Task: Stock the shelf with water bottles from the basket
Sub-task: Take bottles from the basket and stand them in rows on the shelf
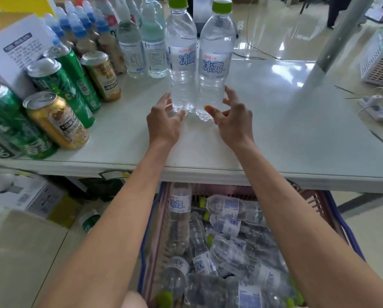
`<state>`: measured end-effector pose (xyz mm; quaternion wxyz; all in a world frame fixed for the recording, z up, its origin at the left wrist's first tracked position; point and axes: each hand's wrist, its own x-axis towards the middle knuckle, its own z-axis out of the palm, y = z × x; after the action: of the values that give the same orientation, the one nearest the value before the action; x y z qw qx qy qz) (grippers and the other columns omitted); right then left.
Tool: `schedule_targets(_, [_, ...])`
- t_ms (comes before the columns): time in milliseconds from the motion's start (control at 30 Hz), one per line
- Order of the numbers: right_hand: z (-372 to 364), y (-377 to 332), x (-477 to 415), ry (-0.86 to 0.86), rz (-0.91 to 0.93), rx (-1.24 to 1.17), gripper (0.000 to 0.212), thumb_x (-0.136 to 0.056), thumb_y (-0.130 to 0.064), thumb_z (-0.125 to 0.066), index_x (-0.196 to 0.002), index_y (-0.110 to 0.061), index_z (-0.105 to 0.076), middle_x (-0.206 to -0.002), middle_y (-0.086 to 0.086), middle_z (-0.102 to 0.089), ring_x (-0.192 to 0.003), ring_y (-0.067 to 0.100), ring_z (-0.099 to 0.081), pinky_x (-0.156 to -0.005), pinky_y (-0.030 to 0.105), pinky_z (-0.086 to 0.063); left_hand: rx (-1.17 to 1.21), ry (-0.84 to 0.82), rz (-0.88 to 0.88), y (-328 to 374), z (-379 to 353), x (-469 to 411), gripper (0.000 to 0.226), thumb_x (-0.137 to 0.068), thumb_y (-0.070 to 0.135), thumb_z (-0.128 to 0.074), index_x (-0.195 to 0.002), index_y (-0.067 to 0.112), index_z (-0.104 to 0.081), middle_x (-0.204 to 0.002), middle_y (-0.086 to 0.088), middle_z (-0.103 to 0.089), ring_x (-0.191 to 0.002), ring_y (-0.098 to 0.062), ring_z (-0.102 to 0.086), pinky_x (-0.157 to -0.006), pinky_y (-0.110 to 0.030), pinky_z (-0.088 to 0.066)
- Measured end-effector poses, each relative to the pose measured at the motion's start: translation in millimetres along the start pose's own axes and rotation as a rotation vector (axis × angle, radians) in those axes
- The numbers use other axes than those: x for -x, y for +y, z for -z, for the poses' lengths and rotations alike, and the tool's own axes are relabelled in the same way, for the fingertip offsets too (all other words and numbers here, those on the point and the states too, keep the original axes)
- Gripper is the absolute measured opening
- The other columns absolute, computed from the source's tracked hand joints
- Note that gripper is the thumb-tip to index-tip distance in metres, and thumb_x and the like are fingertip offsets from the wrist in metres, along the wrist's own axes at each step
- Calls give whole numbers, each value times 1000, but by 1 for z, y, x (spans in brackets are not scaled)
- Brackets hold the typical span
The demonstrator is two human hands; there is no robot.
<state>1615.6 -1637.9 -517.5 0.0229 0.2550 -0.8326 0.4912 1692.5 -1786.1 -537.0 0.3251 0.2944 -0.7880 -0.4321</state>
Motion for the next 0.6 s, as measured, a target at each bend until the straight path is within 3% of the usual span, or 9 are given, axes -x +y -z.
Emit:
schedule_targets(67, [-2,1,-2,-36,2,18,65,-95,-31,-72,-153,-27,-44,-139,7,-65,-87,25,-73,-87,24,-50,-10,27,-8,-1,-1,-1,64,-86,14,-78,-144,11,-52,-133,-7,-64,-116,-16,-64,-97,-21,-51])
schedule_targets(133, [-4,3,-4,-62,-23,1,64,-97,-28,-69,-155,-28,-42,-142,8,-63,-99,33,-73,-98,34,-53,-3,45,-18,-4,-1,-1,61,-85,10,-77,-140,11,-52,-131,-6,-62,-114,-16,-64,-90,-19,-54])
schedule_targets(200, [-5,5,-7,-75,-46,-18,63,-96,-28,-69,-154,-28,-43,-142,8,-63,-105,36,-72,-100,40,-53,13,48,-19,-6,-2,-1,58,-84,4,-73,-137,11,-51,-132,-4,-59,-115,-15,-61,-91,-25,-56])
schedule_targets(267, [-7,7,-9,-94,-69,-15,61,-97,-29,-68,-153,-27,-44,-137,10,-66,-110,35,-70,-98,34,-52,10,48,-27,-7,-2,1,59,-83,1,-69,-137,11,-49,-133,-3,-57,-116,-13,-58,-94,-28,-55])
schedule_targets(333, [-10,9,-11,-97,-69,40,57,-99,-29,-66,-152,-26,-45,-130,12,-69,-115,34,-65,-84,24,-43,13,33,-46,-5,-1,3,62,-82,-2,-66,-140,11,-46,-136,-3,-56,-118,-13,-57,-95,-25,-53])
schedule_targets(400, [-13,10,-14,-86,-72,93,53,-100,-29,-64,-149,-22,-47,-126,15,-67,-117,37,-61,-78,22,-33,7,10,-58,-4,0,6,66,-81,-5,-64,-142,10,-45,-138,-4,-56,-120,-13,-56,-93,-20,-50])
schedule_targets(500, [-16,9,-13,-72,-136,113,49,-100,-31,-65,-142,-11,-52,-128,21,-52,-116,37,-58,-81,16,-31,31,-2,-12,-2,4,10,66,-80,-4,-62,-142,9,-44,-136,-8,-55,-120,-15,-57,-93,-21,-50])
schedule_targets(600, [-8,5,-5,-78,-167,114,64,-91,-37,-76,-143,-7,-51,-136,19,-50,-117,32,-61,-99,24,-42,24,46,73,4,10,20,47,-80,5,-64,-126,9,-53,-119,-10,-58,-99,-14,-62,-88,-28,-57])
